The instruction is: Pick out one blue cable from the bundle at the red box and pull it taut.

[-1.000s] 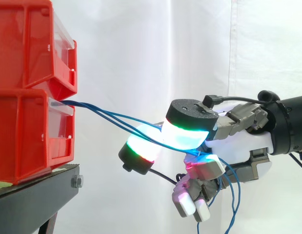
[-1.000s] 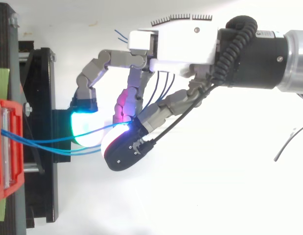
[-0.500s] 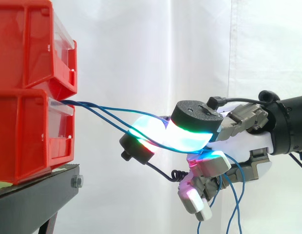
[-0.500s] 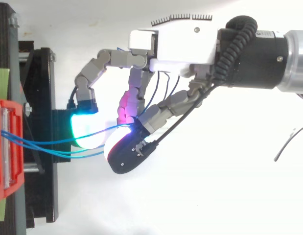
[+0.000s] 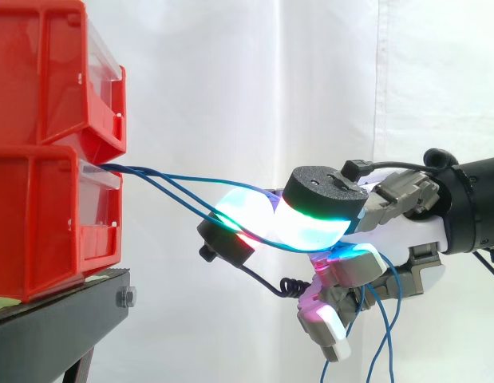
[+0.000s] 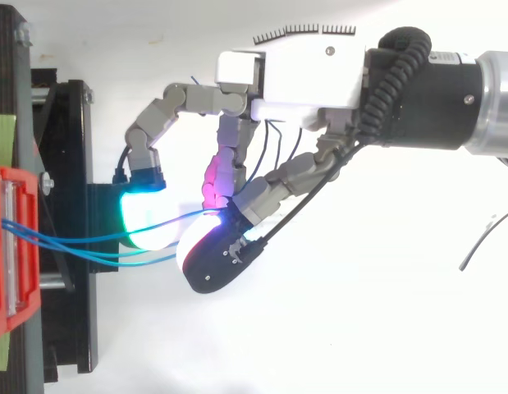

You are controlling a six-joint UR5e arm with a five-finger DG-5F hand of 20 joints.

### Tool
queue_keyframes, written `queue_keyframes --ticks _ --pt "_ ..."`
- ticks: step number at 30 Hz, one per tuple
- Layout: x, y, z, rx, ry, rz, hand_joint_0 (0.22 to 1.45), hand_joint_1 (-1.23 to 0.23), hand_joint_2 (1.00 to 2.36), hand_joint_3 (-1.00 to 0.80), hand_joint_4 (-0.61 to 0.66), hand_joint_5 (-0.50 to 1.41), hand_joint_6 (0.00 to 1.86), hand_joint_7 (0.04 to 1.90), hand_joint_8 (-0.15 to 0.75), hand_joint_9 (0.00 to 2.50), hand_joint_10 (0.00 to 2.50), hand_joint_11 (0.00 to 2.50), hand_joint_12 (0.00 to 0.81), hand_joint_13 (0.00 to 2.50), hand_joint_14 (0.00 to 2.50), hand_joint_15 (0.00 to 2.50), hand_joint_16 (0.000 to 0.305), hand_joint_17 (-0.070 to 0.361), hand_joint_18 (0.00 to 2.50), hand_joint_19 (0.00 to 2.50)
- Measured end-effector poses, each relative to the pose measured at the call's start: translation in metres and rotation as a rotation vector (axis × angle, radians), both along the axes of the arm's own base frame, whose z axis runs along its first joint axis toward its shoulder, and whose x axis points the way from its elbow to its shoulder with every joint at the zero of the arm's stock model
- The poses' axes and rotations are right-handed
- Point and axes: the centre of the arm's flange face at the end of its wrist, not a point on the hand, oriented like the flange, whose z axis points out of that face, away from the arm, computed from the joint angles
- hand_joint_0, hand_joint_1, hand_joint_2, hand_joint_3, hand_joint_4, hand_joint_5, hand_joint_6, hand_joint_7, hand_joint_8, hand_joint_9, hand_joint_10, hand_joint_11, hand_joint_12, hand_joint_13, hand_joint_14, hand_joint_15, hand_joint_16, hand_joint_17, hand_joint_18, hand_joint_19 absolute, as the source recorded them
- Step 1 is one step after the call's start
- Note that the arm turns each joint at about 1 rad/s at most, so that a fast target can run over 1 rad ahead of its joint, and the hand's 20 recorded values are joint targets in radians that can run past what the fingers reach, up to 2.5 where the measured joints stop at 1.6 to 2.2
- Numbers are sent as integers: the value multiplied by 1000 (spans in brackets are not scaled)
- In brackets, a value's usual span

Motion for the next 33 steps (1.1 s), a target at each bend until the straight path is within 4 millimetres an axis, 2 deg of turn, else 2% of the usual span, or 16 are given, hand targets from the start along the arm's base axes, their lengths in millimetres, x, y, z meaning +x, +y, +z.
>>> queue_keyframes --ticks 8,15,16,17,19,22,33 --pt "0 1 0 0 1 1 770 -985 1000 -500 -400 -44 953 871 213 1569 36 904 270 1170 27 638 37 83 980 609" --pt "0 1 0 0 0 1 783 -972 1000 -500 -403 -55 965 974 201 1538 35 911 271 1151 26 639 37 83 974 601" --pt "0 1 0 0 0 1 802 -955 1000 -500 -420 -61 979 930 205 1529 34 908 271 1145 25 635 37 83 969 605" --pt "0 1 0 0 1 1 841 -930 1000 -499 -419 -70 985 985 196 1512 35 904 273 1130 26 643 36 82 924 643" --pt "0 1 0 0 1 1 863 -922 1012 -380 -367 -74 979 1107 198 1509 34 902 270 1118 24 652 36 80 874 710" --pt "0 1 0 0 1 1 870 -913 1015 -353 -399 -81 996 1030 190 1471 33 871 272 1110 25 652 35 79 857 726" --pt "0 1 0 1 1 0 869 -904 1009 -411 -395 -112 997 1011 182 1388 31 852 272 1072 24 639 36 80 850 706"
